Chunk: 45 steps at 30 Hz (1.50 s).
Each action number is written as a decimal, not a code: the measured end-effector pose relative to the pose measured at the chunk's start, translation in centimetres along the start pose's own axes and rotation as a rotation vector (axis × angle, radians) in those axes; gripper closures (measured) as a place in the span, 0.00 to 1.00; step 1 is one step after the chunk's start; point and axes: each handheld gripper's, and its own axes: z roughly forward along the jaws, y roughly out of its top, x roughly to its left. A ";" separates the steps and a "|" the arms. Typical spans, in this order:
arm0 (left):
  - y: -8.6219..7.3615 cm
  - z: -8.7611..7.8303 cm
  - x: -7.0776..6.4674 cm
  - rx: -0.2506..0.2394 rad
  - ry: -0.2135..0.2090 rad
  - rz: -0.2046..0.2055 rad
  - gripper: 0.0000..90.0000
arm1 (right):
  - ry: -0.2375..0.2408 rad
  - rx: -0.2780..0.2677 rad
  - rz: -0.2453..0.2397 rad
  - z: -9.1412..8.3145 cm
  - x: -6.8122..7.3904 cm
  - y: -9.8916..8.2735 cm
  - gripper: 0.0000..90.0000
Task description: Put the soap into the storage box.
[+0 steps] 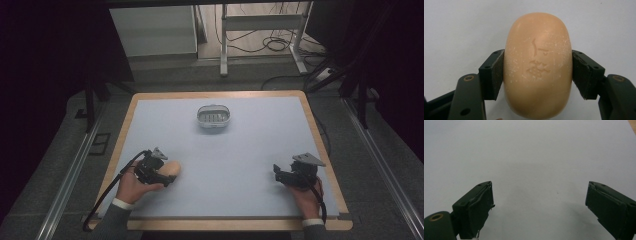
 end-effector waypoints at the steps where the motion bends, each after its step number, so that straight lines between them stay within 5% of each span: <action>1: 0.0 0.0 0.0 0.000 0.000 0.000 0.36 | 0.000 0.001 0.000 0.0 0.0 0.0 0.09; 45: 2.2 0.1 0.3 -0.026 -0.021 0.002 0.36 | -0.002 0.004 -0.001 0.0 0.0 0.0 0.09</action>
